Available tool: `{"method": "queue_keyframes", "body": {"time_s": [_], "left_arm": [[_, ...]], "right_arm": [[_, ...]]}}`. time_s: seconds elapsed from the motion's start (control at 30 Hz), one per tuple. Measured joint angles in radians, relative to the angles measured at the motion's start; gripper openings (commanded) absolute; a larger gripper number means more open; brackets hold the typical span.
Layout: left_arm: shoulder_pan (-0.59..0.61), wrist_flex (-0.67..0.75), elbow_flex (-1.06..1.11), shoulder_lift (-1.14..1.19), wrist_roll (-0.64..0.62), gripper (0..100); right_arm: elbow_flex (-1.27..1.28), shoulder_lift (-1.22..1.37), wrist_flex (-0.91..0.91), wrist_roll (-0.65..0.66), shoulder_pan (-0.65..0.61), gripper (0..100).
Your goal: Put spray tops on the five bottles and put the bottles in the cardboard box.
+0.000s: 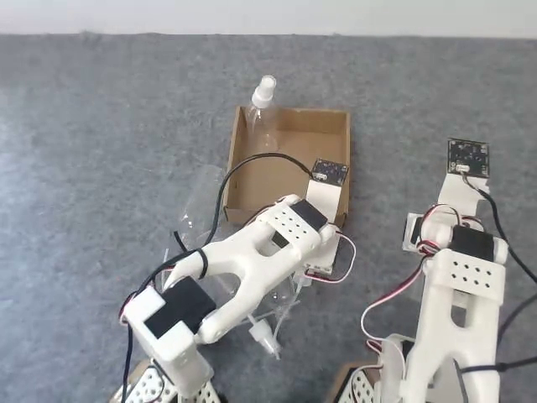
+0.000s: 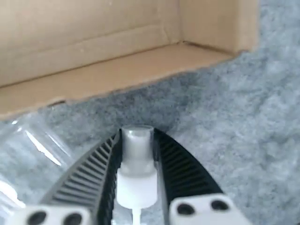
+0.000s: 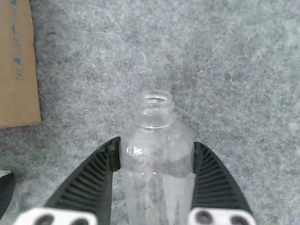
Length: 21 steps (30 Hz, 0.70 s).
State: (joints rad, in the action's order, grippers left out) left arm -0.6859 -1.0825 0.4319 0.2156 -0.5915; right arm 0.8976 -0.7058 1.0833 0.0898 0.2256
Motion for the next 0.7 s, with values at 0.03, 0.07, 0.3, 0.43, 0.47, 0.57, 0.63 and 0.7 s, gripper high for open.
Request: {"method": "queue_keyframes", "body": {"time_s": [0.03,0.07,0.3,0.43,0.47,0.57,0.63,0.7], "left_arm": [[0.0,0.0,0.0,0.0,0.0,1],[0.0,0.0,0.0,0.0,0.0,1],[0.0,-0.064,0.0,-0.083,0.0,1],[0.0,-0.104,0.0,-0.158,0.0,1],[0.0,-0.112,0.0,-0.173,0.0,1],[0.0,-0.135,0.0,-0.207,0.0,1],[0.0,-0.15,0.0,-0.227,0.0,1],[0.0,-0.164,0.0,-0.252,0.0,1]], "right_arm": [[0.0,0.0,0.0,0.0,0.0,10.0],[0.0,0.0,0.0,0.0,0.0,10.0],[0.0,0.0,0.0,0.0,0.0,10.0],[0.0,0.0,0.0,0.0,0.0,10.0],[0.0,0.0,0.0,0.0,0.0,10.0],[0.0,0.0,0.0,0.0,0.0,10.0],[0.0,0.0,0.0,0.0,0.0,10.0],[0.0,0.0,0.0,0.0,0.0,10.0]]}}
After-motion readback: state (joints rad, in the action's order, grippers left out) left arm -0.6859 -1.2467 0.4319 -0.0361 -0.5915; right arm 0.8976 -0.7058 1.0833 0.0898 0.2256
